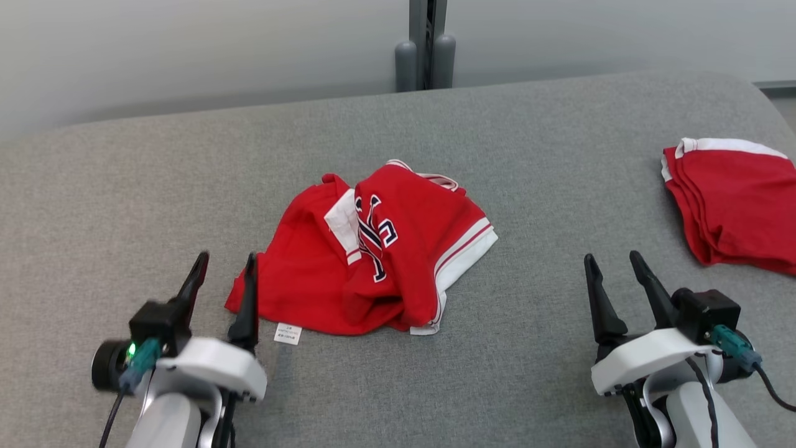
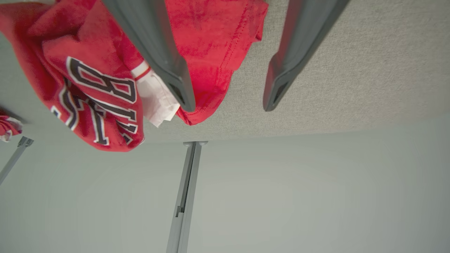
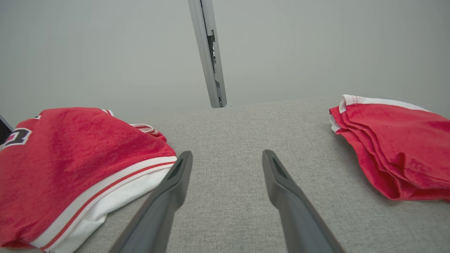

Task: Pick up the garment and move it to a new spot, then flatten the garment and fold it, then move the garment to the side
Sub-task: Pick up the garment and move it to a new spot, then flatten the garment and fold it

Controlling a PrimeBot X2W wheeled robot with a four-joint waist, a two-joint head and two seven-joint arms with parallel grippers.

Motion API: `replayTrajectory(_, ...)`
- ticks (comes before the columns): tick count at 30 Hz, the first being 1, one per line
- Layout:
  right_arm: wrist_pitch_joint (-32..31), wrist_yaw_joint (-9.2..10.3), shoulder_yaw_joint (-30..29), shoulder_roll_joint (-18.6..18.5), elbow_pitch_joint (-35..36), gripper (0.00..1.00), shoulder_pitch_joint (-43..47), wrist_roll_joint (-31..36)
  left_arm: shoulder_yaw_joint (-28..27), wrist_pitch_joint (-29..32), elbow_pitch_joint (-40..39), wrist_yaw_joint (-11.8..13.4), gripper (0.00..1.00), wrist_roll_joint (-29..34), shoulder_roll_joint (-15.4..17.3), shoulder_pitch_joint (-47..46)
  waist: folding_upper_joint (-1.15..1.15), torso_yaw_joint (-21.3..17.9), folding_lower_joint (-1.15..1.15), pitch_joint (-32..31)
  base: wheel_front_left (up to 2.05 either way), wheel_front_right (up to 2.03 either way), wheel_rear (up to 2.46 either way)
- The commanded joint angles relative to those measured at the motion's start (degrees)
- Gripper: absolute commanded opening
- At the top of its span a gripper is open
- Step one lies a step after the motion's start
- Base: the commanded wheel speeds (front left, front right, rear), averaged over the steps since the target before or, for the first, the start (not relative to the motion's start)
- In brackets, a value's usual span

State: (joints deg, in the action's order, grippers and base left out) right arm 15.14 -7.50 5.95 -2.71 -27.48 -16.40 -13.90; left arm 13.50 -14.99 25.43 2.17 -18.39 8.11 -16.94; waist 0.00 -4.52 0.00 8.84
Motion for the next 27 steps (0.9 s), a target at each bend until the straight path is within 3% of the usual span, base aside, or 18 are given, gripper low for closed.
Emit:
replayTrajectory(1, 0.0, 0.02, -0.2, -0.4, -0.2, 1.00, 1.2, 0.2, -2.5, -0.3, -1.4, -0.1, 1.00, 1.7, -0.5, 3.5, 0.00, 0.5, 0.00, -1.8, 0.00, 0.00, 0.00)
replayTrajectory(14, 0.0, 0.02, 1.0, -0.4, -1.2, 1.00, 6.7, 0.4, -14.4, -0.3, -6.9, -2.4, 1.00, 7.6, -4.2, 21.3, 0.00, 1.2, 0.00, -8.7, 0.00, 0.00, 0.00)
replayTrajectory(27, 0.0, 0.02, 1.5, -0.4, -1.8, 1.00, 6.7, 0.8, -16.3, -0.3, -6.2, -4.5, 1.00, 7.9, -5.1, 20.1, 0.00, 1.9, 0.00, -6.9, 0.00, 0.00, 0.00)
